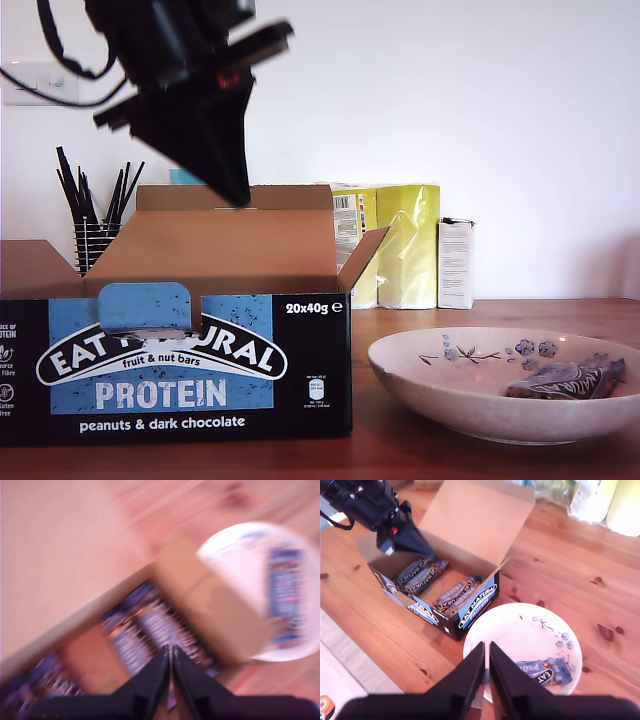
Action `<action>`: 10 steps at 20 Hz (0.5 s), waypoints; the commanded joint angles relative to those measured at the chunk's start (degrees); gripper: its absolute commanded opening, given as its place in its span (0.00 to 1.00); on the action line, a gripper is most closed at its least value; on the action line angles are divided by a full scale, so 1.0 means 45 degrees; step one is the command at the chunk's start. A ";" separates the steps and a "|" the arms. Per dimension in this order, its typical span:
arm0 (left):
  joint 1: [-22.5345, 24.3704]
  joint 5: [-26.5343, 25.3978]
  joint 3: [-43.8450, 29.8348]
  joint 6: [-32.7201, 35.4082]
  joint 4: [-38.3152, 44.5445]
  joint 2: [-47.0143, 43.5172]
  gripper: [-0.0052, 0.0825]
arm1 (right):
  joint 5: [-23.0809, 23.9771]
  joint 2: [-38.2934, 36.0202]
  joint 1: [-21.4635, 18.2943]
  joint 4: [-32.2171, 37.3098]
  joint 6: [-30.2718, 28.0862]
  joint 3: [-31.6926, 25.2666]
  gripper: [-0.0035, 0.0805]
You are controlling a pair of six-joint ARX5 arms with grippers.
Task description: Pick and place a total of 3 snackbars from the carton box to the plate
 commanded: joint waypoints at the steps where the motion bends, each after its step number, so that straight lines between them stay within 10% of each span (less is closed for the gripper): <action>1: -0.0068 0.0019 -0.0141 -0.0073 0.0126 0.0078 0.04 | -0.0301 -0.0063 0.0063 0.0180 -0.0073 -0.0238 0.03; 10: 0.0228 -0.0495 -0.0141 -0.0758 -0.0515 0.0078 0.05 | -0.1413 -0.0049 0.0063 0.0209 -0.0136 -0.0238 0.03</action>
